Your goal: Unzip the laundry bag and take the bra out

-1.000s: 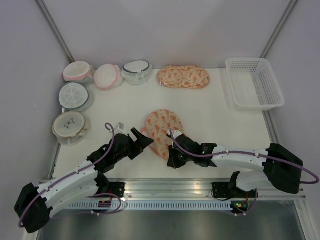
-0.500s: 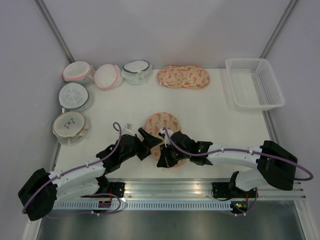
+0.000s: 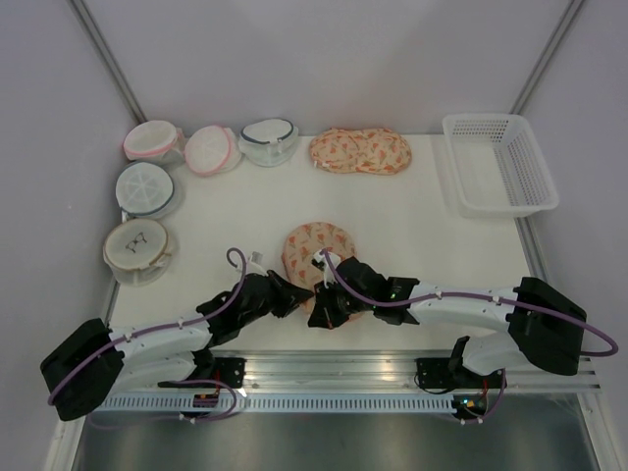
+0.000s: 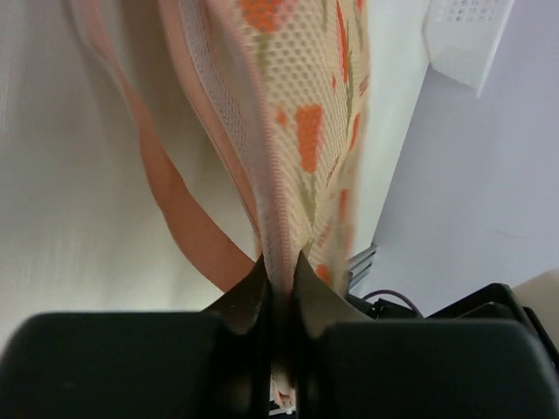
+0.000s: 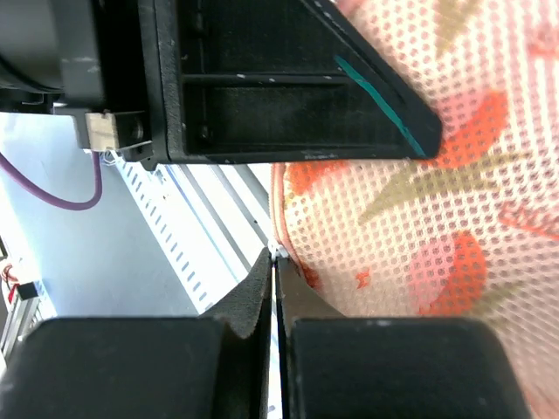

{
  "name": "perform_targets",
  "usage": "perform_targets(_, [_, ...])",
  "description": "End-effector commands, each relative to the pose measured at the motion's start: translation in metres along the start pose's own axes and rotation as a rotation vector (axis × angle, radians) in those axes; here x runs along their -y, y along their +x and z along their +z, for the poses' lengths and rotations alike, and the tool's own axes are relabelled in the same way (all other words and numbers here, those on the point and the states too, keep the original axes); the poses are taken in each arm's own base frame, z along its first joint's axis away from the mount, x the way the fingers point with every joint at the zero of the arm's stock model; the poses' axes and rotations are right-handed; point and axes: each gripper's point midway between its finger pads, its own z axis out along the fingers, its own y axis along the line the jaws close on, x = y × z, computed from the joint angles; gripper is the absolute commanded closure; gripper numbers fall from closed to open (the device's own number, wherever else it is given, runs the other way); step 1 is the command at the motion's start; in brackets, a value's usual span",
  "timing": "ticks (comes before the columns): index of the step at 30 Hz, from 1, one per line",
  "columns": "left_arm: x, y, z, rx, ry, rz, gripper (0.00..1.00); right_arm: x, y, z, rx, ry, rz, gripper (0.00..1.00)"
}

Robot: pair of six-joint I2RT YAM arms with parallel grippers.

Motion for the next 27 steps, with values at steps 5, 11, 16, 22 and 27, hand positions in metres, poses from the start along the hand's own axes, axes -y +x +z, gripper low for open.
perform_targets(5, [0.033, -0.03, -0.001, 0.13, 0.071, 0.012, 0.98, 0.024, 0.008, -0.011, -0.035, 0.142, -0.02, 1.0])
perform_targets(11, [0.034, -0.065, -0.009, 0.153, 0.01, 0.124, 0.98, 0.109, 0.038, -0.048, -0.099, 0.605, 0.014, 1.0])
perform_targets(16, [0.021, -0.062, -0.009, 0.043, -0.15, 0.442, 0.98, 0.135, 0.022, -0.081, 0.004, 0.822, 0.032, 1.0])
perform_targets(22, [0.012, -0.024, -0.006, -0.228, -0.097, 0.621, 0.98, 0.161, 0.011, -0.089, 0.017, 0.955, 0.028, 1.0])
perform_targets(27, [0.003, -0.009, 0.018, -0.393, -0.104, 0.701, 0.91, 0.162, 0.014, -0.087, 0.019, 0.947, 0.041, 1.0])
